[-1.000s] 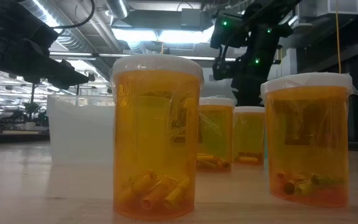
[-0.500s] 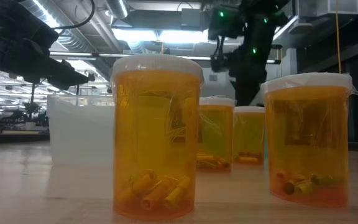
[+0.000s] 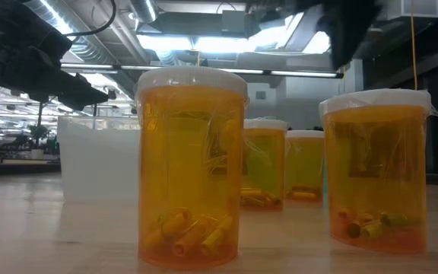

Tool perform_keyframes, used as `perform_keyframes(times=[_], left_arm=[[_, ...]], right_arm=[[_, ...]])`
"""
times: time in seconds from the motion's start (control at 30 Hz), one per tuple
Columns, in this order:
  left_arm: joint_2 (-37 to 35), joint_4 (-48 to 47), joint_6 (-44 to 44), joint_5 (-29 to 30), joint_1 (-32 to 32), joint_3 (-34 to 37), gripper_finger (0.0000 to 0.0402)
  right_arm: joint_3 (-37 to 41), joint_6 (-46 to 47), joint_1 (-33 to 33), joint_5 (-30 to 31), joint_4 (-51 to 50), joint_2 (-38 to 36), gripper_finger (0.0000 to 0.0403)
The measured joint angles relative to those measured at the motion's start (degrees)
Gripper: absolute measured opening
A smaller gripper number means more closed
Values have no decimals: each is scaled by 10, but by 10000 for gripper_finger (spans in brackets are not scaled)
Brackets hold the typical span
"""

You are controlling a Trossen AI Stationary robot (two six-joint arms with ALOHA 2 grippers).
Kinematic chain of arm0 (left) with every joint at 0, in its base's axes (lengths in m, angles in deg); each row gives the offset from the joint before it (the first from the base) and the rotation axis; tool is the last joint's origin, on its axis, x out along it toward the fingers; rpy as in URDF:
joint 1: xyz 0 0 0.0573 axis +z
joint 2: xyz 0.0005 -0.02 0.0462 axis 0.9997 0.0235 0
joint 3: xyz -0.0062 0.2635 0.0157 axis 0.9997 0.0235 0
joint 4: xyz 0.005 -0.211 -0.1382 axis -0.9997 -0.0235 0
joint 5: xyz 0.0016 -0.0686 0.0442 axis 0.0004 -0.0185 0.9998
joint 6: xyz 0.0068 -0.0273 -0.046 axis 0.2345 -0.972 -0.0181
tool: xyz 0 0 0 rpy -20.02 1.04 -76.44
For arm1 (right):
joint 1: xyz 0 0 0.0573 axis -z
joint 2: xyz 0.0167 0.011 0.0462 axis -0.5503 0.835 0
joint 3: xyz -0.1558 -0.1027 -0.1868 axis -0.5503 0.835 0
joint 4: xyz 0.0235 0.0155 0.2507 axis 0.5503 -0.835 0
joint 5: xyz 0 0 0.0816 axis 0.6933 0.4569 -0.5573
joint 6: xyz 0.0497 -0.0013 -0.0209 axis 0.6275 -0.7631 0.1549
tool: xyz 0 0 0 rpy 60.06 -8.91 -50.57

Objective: Pick and place medicine bottles into bin by pill shape (circle, oval)
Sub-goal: Put the small yellow pill bottle into the green bin

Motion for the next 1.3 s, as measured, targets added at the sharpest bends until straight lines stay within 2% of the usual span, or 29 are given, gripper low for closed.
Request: perform_keyframes(times=[0.3,0.47,0.63,0.77,0.93,1.17,1.3], left_arm=[[0,0,0,0,0,0,254],[0,0,0,0,0,0,254],[0,0,0,0,0,0,254],[0,0,0,0,0,0,254],[0,0,0,4,0,0,254],[0,1,23,28,0,0,254],[0,2,35,28,0,0,254]], right_arm=[[0,206,-188,-22,-23,-34,178],[0,297,-299,3,-20,-19,178],[45,363,-360,10,33,-10,177],[120,355,-364,25,120,-10,173],[185,309,-336,22,226,-10,163],[252,290,-299,-25,330,-10,160],[275,290,-284,-47,350,-10,160]])
